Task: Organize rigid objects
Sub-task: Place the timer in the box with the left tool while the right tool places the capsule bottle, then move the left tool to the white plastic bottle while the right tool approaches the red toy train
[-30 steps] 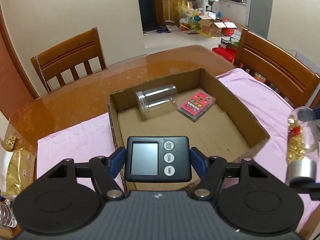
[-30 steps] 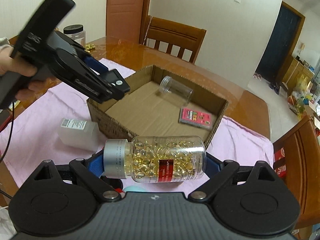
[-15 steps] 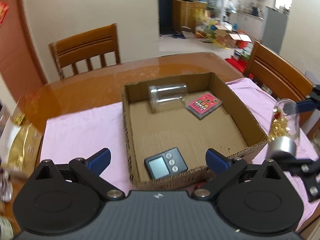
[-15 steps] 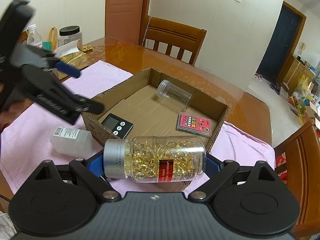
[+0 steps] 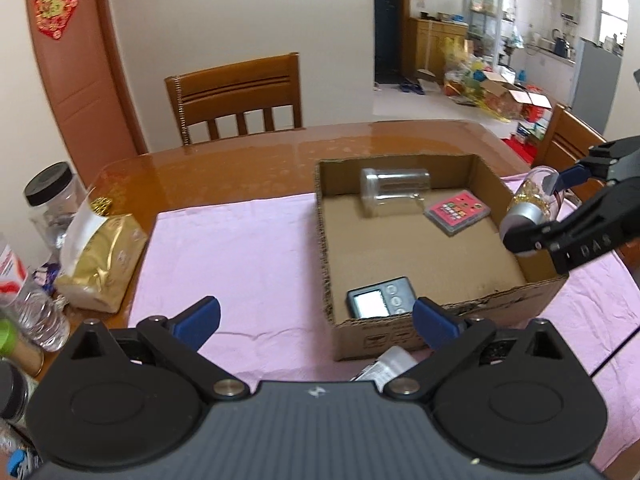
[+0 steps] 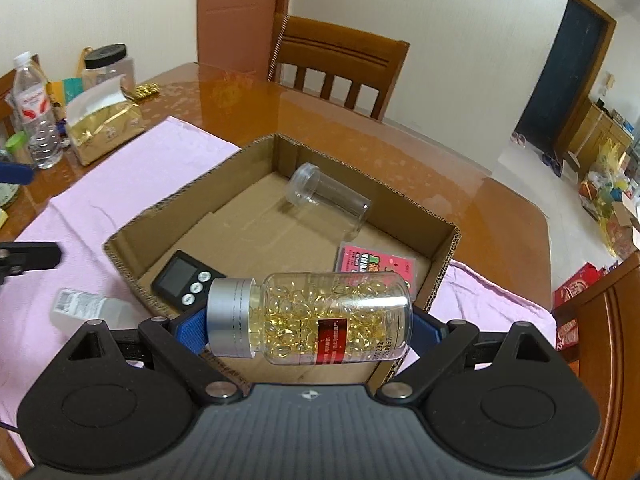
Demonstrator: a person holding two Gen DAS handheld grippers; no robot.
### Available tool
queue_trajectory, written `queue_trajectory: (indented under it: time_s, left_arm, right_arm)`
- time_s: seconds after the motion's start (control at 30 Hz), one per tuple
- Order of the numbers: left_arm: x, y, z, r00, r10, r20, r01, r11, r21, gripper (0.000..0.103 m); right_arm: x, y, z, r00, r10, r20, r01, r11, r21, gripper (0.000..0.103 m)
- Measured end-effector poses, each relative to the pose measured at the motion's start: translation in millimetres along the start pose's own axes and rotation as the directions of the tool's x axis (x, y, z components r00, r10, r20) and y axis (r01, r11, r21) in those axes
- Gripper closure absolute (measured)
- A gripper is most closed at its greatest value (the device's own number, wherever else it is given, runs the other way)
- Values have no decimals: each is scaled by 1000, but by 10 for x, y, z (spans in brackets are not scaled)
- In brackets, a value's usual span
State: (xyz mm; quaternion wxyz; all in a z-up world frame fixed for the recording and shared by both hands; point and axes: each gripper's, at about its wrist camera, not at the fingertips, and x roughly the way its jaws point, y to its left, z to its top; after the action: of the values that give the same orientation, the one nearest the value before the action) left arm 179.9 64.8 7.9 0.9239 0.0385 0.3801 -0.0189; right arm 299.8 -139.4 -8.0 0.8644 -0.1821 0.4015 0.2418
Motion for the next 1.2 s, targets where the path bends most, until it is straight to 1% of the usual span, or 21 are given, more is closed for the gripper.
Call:
queue_trajectory:
  time_s: [0.03,0.1,0.17,0.3,0.77,0.83,1.03,1.13,1.2]
  left_arm:
    - [-8,25,-13,1000,3,-1,-3,1000,-7,1]
    - [-6,63,-31,1000,6,-6,-6,1000,-16,1]
    - [8,90,-46,1000,15,-15,-15,1000,-22,1]
    - [48,99,-63,999,17,-31,-18,999,-29,1]
    - [128,-12,-69,998,9,-57,-9,1000,-9,1]
    - [132,-24,-78,998,9,-59,-10,1000,-7,1]
    - [164,-41,-131,998,15,-66,-16,1000,-13,1]
    - [204,-71,-171,997,27,-77,-28,1000,0,1]
    - [237,-92,-202,996,27,-87,-27,1000,2,1]
  right_arm:
    - [33,-13,18,1000,-4,-5,4,1000,2,5]
    - [39,-15,51,1000,-19,12,19,1000,0,0]
    - [19,-9,81,999,-27,30,27,1000,1,0]
    - [-5,-21,97,999,-33,39,32,999,17,0]
    - [-88,-55,-39,1000,-30,4,30,994,109,0]
    - [-122,-37,-65,999,-40,0,39,992,124,0]
    - [-237,80,-272,998,-63,1,62,983,175,0]
    - [-267,189,-449,994,-110,-1,108,974,199,0]
    - [-268,257,-583,993,-122,-7,120,968,222,0]
